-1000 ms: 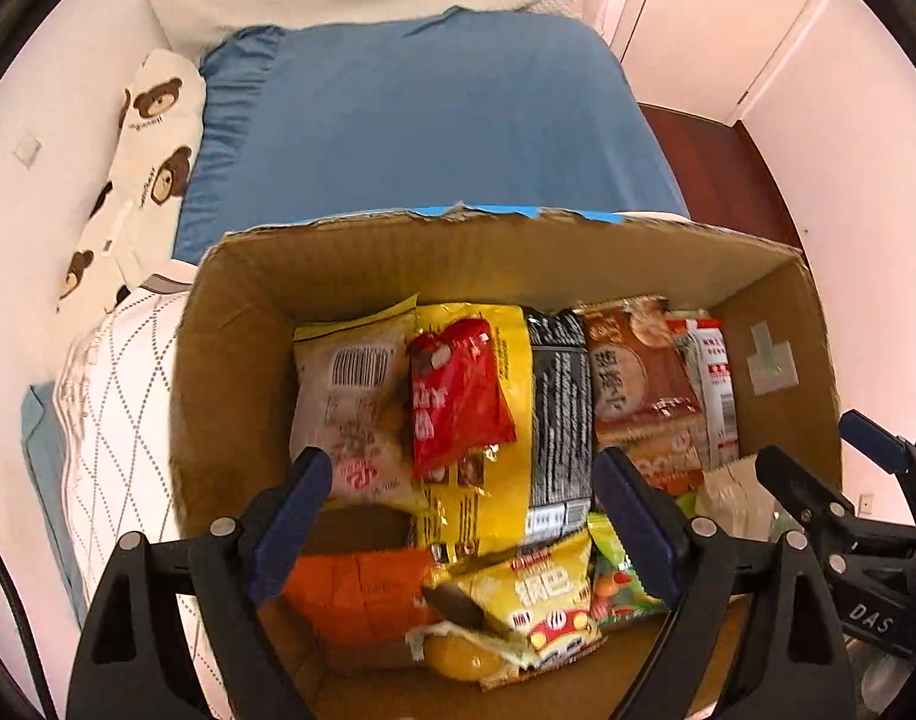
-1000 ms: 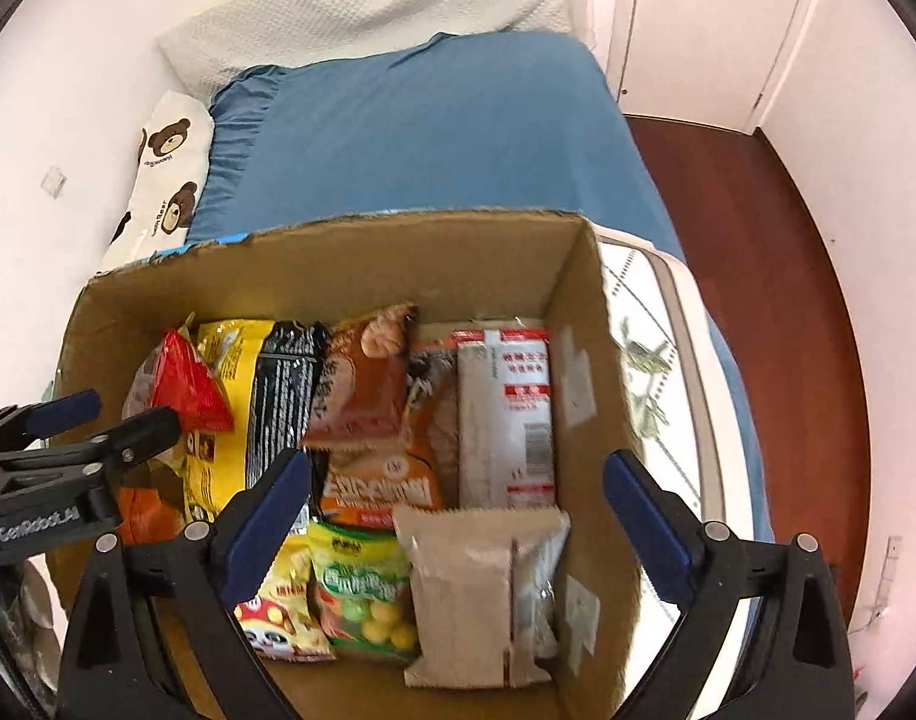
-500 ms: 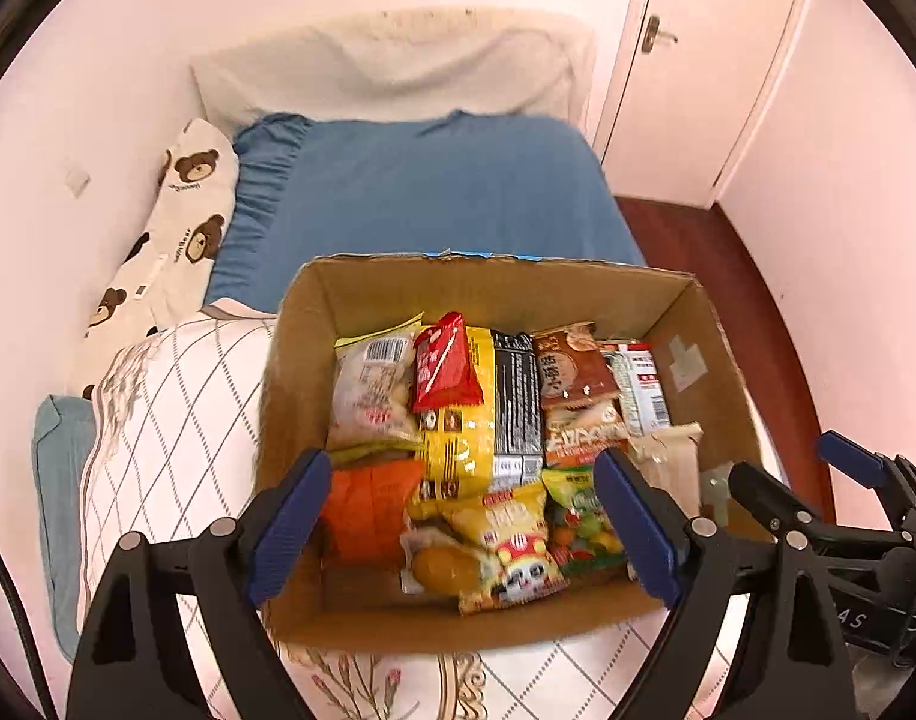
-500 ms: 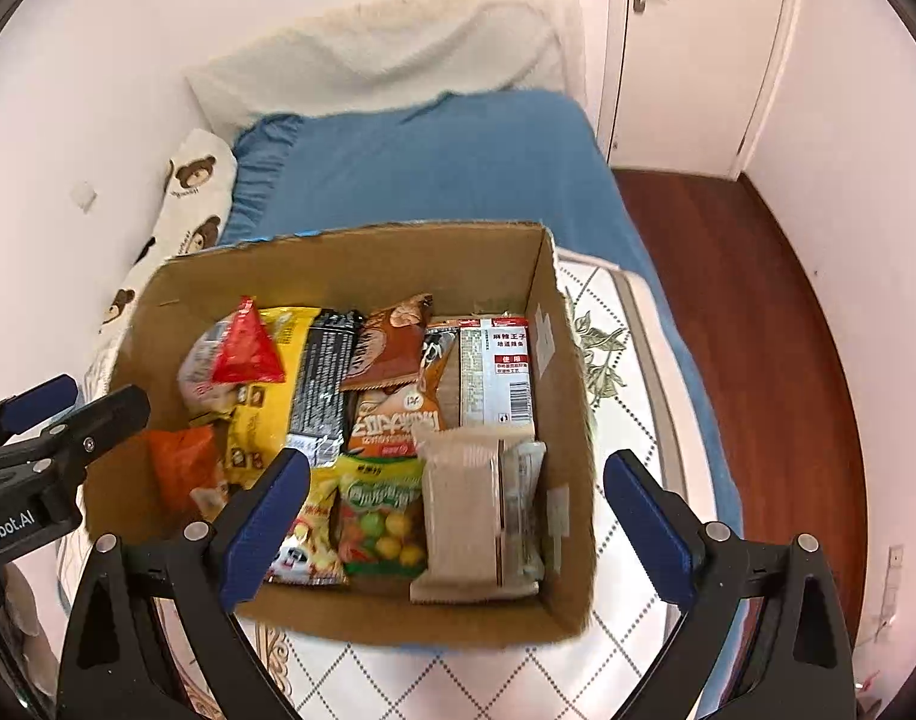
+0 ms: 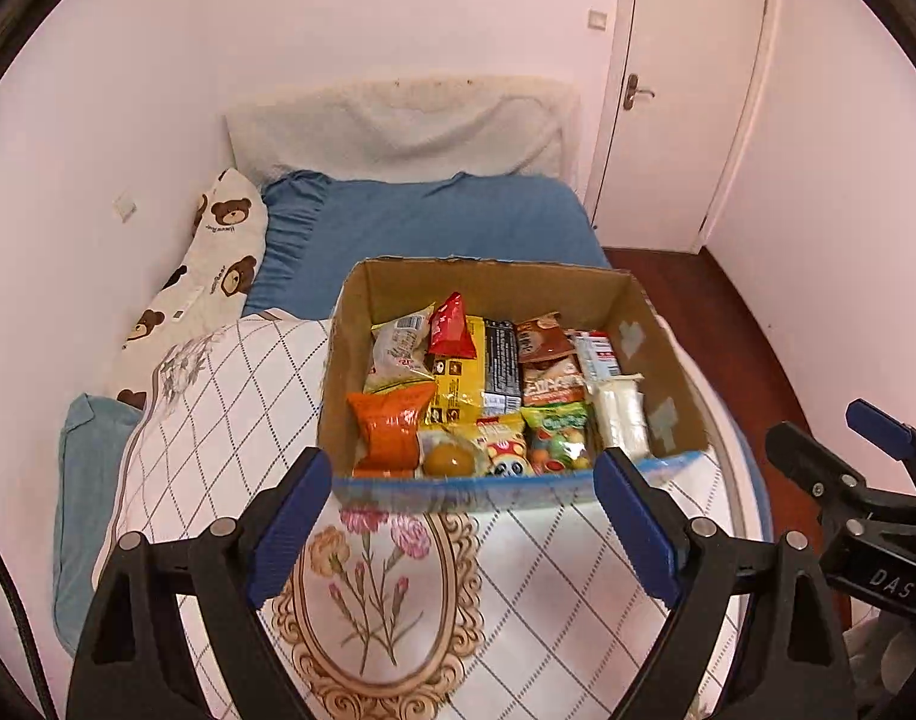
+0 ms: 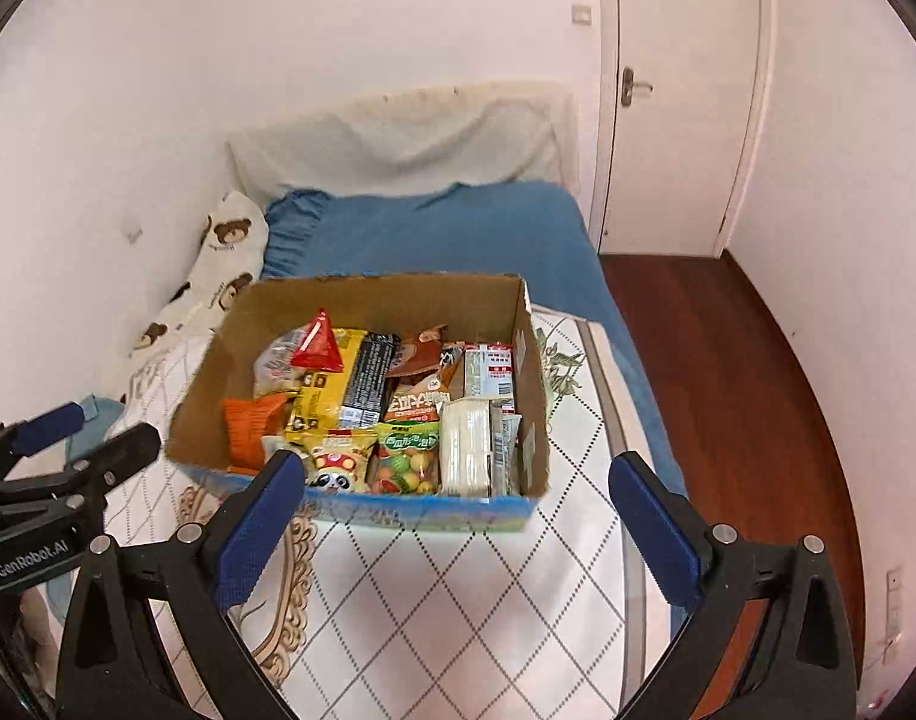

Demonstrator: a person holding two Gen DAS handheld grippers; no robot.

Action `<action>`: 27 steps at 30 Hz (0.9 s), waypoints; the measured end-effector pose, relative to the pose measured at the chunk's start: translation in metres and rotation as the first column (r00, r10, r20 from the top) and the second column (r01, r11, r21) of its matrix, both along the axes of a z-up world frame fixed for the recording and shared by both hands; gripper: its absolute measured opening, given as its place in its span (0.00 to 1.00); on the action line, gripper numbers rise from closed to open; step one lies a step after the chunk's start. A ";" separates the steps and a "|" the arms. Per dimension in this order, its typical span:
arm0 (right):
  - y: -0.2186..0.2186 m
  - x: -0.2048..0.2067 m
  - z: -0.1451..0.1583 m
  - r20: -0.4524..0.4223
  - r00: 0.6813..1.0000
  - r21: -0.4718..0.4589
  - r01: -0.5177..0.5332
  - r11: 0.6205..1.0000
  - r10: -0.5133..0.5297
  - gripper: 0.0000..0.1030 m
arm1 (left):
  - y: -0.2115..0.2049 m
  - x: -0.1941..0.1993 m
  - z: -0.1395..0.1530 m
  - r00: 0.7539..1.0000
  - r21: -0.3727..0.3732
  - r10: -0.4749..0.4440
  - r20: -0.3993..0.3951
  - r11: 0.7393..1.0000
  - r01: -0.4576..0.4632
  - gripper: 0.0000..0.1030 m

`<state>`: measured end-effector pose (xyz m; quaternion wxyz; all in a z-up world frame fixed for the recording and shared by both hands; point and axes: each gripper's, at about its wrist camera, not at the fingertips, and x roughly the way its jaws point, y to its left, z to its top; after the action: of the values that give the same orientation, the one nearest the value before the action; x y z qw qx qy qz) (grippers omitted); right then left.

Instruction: Organize snacks

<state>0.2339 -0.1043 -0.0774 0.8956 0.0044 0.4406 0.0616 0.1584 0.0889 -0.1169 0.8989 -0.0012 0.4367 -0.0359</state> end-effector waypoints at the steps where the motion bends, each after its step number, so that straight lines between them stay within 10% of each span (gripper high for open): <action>1: -0.001 -0.009 0.006 0.013 1.000 0.004 0.001 1.000 -0.001 1.00 | 0.001 -0.007 0.003 1.000 -0.004 -0.002 0.005 1.000 0.002 0.87; 27: -0.007 -0.151 0.099 0.170 0.985 0.009 -0.015 1.000 0.013 1.00 | 0.017 -0.123 0.064 0.986 0.000 0.064 0.153 0.998 -0.065 0.87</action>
<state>0.0832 -0.1114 0.0217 0.9294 0.0005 0.3624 0.0702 0.0350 0.1056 -0.0531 0.9304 -0.0103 0.3664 -0.0059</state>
